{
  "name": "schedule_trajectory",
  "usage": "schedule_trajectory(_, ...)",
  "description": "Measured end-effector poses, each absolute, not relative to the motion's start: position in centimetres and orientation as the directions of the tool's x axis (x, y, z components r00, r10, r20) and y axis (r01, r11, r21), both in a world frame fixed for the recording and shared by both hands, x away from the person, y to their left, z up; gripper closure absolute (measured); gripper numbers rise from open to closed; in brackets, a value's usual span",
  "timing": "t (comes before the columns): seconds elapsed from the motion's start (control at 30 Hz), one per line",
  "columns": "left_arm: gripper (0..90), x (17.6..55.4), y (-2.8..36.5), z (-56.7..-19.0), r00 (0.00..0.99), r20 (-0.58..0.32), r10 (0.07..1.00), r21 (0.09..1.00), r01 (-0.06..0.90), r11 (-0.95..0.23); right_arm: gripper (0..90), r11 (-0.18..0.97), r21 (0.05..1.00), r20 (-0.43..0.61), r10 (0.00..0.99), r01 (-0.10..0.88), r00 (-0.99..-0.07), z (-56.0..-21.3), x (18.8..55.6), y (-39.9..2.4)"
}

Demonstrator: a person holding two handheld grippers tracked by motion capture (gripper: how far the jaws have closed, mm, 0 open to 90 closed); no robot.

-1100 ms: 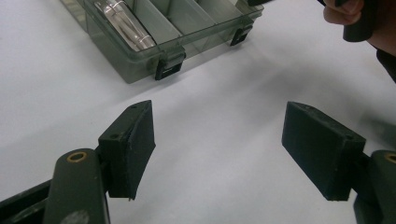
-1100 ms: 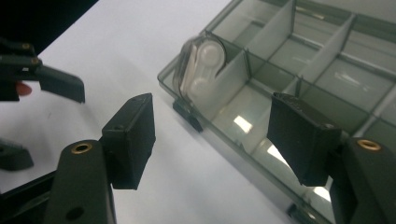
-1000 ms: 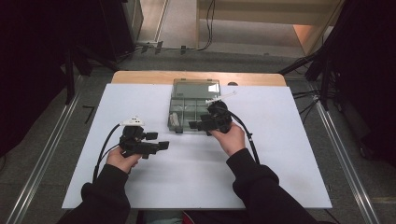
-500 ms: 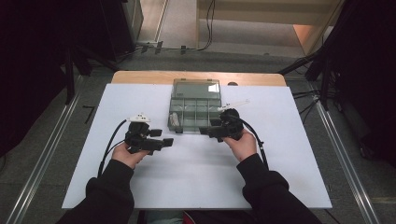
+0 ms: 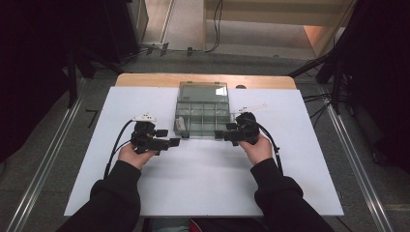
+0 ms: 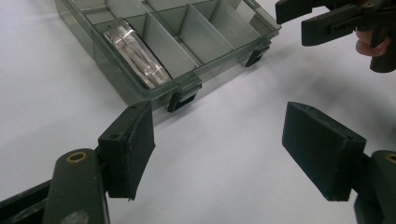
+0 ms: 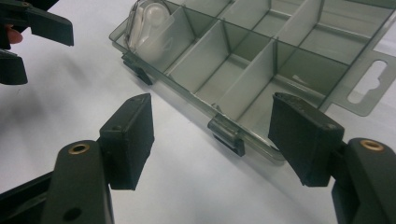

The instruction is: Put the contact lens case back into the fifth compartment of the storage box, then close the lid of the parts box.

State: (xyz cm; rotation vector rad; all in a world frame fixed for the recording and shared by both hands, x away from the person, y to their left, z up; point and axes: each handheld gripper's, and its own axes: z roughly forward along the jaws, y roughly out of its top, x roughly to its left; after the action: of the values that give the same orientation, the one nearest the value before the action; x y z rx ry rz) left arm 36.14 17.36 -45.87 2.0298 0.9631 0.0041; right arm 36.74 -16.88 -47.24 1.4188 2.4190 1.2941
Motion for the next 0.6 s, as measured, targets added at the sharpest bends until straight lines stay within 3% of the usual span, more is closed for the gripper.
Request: schedule_trajectory(0.6, 25.2, 38.4, 16.7, -45.5, 0.667, -0.311, 0.677, 0.719, 0.631, -0.291, 28.0, 0.184, 0.676, 0.348, 0.774, 0.714, -0.529, -47.4, 37.3, -18.0)
